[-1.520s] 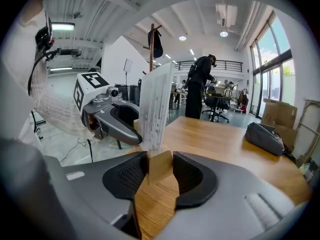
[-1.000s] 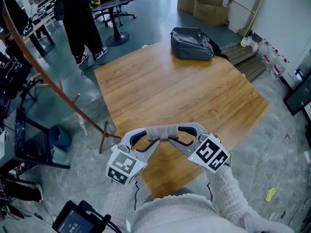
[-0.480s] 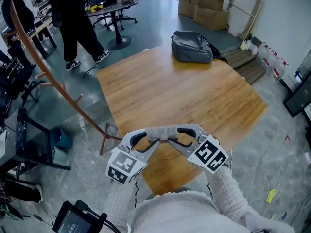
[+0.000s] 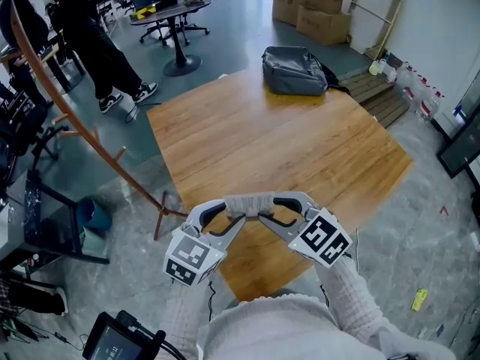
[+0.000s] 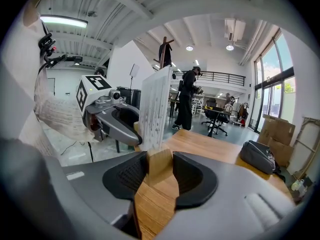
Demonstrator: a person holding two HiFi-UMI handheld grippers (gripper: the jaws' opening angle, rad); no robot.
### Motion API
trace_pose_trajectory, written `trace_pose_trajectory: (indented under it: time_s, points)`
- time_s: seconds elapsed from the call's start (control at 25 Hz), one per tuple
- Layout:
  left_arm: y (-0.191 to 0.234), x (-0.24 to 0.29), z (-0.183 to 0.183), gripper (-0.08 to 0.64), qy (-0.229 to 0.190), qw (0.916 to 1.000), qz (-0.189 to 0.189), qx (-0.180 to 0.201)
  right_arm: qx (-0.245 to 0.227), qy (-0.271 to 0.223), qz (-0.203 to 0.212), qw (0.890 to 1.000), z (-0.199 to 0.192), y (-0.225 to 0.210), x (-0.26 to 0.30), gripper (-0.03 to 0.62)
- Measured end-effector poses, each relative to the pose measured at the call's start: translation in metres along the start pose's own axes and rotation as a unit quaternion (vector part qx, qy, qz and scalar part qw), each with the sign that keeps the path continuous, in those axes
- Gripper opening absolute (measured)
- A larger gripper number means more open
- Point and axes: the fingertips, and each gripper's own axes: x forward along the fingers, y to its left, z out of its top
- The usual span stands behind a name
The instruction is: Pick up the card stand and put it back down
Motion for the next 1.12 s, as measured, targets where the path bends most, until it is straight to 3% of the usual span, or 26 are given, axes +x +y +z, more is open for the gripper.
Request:
trace_pose_trajectory:
  time_s: [0.68,1.12]
  points:
    - [0.007,0.01,-0.01,0.178,0.008,0.9998,-0.012,-0.015,0.006,0.012,0.007,1.0,-0.01,-0.006,0.011,0.16]
    - [0.01,0.034,-0.041,0.176,0.022,0.9991,-0.026,-0.027,0.016,0.031,0.013,0.999,-0.044,-0.011,0.032,0.16]
